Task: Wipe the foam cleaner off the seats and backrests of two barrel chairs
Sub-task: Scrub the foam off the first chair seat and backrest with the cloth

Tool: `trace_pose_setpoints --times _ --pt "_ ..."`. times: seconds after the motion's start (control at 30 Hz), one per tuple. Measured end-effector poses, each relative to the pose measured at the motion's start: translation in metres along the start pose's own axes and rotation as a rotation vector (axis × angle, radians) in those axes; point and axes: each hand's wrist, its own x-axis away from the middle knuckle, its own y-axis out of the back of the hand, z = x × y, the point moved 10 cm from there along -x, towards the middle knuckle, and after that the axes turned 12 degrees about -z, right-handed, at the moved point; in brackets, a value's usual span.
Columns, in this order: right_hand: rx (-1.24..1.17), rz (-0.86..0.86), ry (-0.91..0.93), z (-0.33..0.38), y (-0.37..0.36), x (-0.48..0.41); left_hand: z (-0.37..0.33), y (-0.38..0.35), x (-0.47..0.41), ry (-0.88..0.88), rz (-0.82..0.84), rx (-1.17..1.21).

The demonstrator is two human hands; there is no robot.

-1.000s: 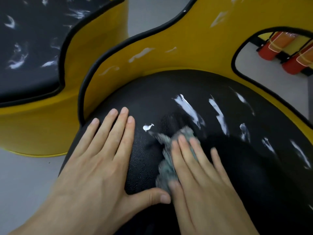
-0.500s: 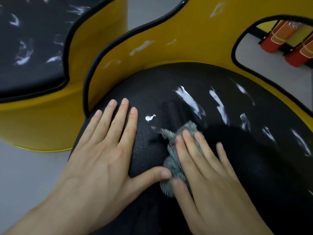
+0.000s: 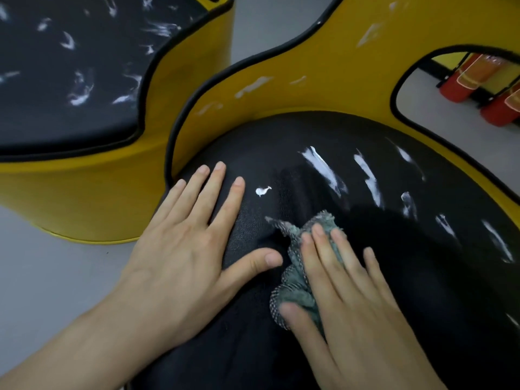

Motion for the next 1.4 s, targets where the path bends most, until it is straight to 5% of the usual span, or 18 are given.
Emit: trace_pose_setpoints --times 0.2,0.47,0.73,1.0,1.4 --pt "0.015 -0.045 0.0 0.005 0.011 -0.082 0.001 -0.001 -0.003 0.014 -0.016 0.016" --pt "0.009 0.002 -0.015 0.0 -0.002 -0.002 0.0 -0.003 -0.002 0.007 -0.005 -0.012" --pt "0.037 -0.009 -0.011 0.005 0.011 -0.094 -0.002 -0.005 -0.004 -0.029 -0.004 -0.045" --pt "0.048 0.008 0.019 0.011 -0.005 -0.023 -0.002 -0.004 -0.004 -0.007 -0.006 -0.013" --pt "0.039 -0.027 0.113 0.034 0.0 -0.062 0.005 -0.001 -0.003 0.069 0.021 0.067"
